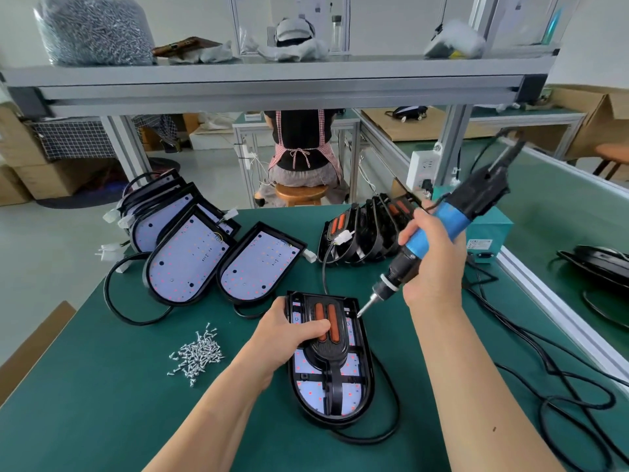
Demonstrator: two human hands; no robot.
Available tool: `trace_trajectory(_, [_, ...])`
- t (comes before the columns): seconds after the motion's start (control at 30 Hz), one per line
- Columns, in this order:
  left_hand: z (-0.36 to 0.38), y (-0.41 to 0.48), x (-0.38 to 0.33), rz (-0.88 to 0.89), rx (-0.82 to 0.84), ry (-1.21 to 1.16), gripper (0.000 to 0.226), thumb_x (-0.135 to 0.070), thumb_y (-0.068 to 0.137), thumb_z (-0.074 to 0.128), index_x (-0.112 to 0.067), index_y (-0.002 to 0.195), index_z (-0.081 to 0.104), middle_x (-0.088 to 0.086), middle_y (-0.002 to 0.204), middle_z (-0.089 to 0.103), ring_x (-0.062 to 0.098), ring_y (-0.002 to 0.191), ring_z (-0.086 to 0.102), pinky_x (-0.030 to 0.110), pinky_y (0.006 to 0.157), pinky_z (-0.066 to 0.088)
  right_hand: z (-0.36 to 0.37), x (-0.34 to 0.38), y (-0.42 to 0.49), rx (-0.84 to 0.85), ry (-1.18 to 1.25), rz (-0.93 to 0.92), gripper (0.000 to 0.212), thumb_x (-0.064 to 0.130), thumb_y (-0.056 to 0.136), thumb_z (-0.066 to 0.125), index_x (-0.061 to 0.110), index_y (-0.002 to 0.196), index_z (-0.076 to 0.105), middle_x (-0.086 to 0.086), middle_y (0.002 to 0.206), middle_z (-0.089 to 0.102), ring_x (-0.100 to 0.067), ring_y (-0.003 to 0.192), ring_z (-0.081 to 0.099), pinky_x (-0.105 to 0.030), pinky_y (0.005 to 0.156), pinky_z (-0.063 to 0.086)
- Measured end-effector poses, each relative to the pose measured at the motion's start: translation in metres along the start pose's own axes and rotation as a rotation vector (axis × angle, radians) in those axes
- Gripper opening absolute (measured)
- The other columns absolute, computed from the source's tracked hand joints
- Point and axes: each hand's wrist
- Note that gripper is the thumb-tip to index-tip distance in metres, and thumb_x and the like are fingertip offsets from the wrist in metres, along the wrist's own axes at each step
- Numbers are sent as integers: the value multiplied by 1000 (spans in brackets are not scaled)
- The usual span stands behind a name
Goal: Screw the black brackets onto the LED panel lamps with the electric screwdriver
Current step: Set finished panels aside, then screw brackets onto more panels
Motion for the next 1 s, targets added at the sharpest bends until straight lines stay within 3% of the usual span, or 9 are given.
trace_trajectory(0.2, [4,-10,2,13,-56,65,62,-49,56,85,-26,109,61,-10,97,76,14,94,73,40,93,55,-48,-24,-18,-217,157,383,17,30,95,68,16,96,57,4,70,54,-8,58,54,-20,57,43])
trace_trajectory(0.37, [6,-18,4,56,-18,176,56,-62,62,75,-32,108,61,-15,99,75,11,98,71,41,97,53,-72,-41,-33,-187,238,489,25,40,98,61,15,95,56,5,70,51,-8,53,50,-21,50,35])
trace_trajectory(0.47, [9,-28,11,131,-114,168,51,-70,70,60,-37,108,66,-17,99,74,7,99,68,36,97,51,-74,-43,-33,-148,305,518,28,41,98,60,14,97,55,5,70,51,-8,53,48,-20,48,35])
trace_trajectory(0.57, [11,-39,24,250,-321,48,39,-58,84,53,-34,112,68,-13,90,72,8,92,67,27,87,52,-75,-46,-32,-109,289,535,29,42,97,61,13,99,56,5,70,52,-8,53,48,-22,52,39])
trace_trajectory(0.63, [8,-41,29,337,-458,31,17,-41,95,54,-32,97,69,-12,85,69,11,87,65,24,80,50,-76,-48,-33,-98,273,535,29,42,96,61,13,100,57,4,71,53,-9,55,50,-24,56,40])
trace_trajectory(0.77, [-13,-37,39,470,-758,375,17,-2,87,64,-18,87,70,-6,87,63,20,87,53,37,84,45,-76,-48,-32,-102,287,534,29,41,97,60,12,100,58,3,73,52,-10,57,49,-23,54,41])
trace_trajectory(0.9, [-46,-41,51,387,-798,647,21,-10,70,60,-18,85,71,-6,96,54,22,100,41,33,90,27,-75,-49,-32,-104,291,539,29,41,97,61,12,100,58,3,73,52,-10,58,49,-23,55,41])
trace_trajectory(1.0, [-59,-43,57,294,-756,783,28,-2,68,69,-20,90,71,-6,103,50,23,109,37,37,99,28,-75,-48,-31,-105,293,546,28,41,97,60,13,99,58,3,73,52,-10,57,49,-23,54,41])
Point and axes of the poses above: each hand's wrist, its own y-axis towards the middle knuckle, its own z-axis out of the palm, x = y × z
